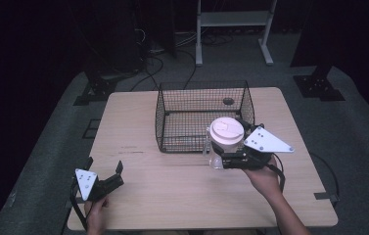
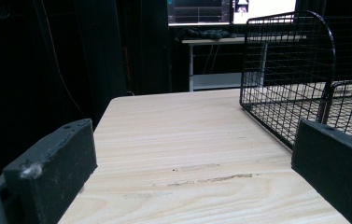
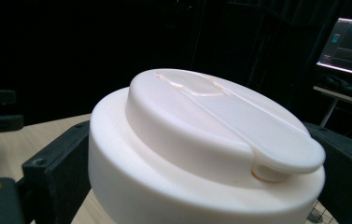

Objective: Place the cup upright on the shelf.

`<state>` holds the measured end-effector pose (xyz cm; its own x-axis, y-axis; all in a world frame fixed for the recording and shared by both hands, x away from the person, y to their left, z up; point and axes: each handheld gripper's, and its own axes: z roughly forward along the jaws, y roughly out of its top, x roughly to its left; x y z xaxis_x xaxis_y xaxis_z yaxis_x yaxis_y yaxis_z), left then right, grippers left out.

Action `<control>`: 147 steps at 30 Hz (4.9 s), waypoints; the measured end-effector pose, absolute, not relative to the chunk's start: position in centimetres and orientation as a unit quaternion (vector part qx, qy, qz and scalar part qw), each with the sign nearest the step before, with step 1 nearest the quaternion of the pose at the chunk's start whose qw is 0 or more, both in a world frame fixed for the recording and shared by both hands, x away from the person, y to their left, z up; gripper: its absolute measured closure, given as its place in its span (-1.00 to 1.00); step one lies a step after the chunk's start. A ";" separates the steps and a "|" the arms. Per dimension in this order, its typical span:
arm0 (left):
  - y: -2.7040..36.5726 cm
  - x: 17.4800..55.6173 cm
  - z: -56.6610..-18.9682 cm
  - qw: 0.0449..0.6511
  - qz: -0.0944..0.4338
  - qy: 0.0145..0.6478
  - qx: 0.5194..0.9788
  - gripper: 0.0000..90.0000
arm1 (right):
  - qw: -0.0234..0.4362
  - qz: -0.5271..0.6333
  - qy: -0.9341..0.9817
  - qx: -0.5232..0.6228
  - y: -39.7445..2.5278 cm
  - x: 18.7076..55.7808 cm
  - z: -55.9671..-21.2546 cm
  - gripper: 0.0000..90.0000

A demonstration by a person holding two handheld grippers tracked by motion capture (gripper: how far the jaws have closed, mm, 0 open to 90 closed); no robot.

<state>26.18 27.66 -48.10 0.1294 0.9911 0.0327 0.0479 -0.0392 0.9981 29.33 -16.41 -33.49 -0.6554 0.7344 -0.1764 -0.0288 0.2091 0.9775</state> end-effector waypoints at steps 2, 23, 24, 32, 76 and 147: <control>27.7 26.2 -48.1 0.510 0.463 0.471 0.552 -1.00 | 0.333 0.576 0.703 0.251 -16.3 29.5 -33.3 -0.91; 27.6 26.2 -48.1 0.508 0.462 0.470 0.554 -1.00 | 0.349 0.562 0.709 0.243 -13.4 33.6 -29.5 -0.91; 27.6 26.2 -48.1 0.508 0.463 0.470 0.554 -1.00 | 0.349 0.560 0.711 0.243 -13.2 33.9 -29.4 -0.91; 27.7 26.2 -48.1 0.509 0.462 0.471 0.553 -1.00 | 0.357 0.555 0.709 0.249 -12.2 35.8 -28.6 -0.91; 27.7 26.1 -48.1 0.511 0.461 0.469 0.553 -1.00 | 0.346 0.512 0.719 0.319 -10.4 45.6 -33.8 -0.91; 27.8 26.1 -48.1 0.513 0.460 0.471 0.551 -1.00 | 0.322 0.468 0.757 0.322 -10.8 48.1 -38.5 -0.92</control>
